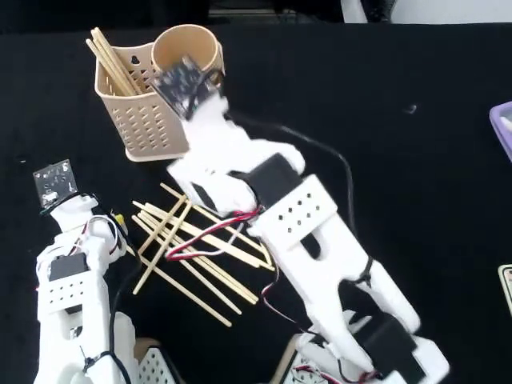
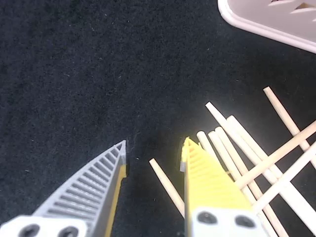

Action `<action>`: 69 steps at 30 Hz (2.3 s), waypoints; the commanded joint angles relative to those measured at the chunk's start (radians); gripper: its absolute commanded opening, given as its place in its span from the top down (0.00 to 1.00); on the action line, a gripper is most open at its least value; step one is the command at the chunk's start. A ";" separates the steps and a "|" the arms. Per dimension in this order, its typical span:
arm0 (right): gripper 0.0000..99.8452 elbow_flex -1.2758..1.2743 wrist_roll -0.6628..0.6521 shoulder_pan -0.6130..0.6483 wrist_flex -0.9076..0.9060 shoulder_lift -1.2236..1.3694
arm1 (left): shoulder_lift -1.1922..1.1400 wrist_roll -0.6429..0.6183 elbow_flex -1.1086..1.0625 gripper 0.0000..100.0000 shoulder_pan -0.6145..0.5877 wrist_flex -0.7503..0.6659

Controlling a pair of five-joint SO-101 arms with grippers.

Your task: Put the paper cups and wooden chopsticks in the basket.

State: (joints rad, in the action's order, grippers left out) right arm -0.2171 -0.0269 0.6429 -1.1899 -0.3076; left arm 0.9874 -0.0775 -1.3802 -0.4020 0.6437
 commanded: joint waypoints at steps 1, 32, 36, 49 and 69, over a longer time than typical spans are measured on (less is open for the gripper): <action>0.86 -0.262 0.000 -0.077 0.170 -0.041 | 0.017 0.002 0.010 0.81 -0.005 -0.014; 0.86 -0.593 -0.098 -0.420 0.628 0.206 | 0.017 0.002 0.010 0.81 -0.007 -0.009; 0.86 -0.596 -0.098 -0.416 0.628 0.206 | 0.017 0.002 0.010 0.81 -0.007 -0.008; 0.86 -0.512 -0.140 -0.411 0.546 0.289 | 0.017 0.002 0.010 0.81 -0.007 -0.008; 0.99 -0.371 -0.141 -0.419 0.423 0.418 | 0.017 0.002 0.008 0.81 -0.007 -0.008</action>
State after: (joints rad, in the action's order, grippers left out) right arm -0.6145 -0.1634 0.2117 -0.7557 0.1082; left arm 0.9874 -0.0775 -1.3802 -0.4020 0.6437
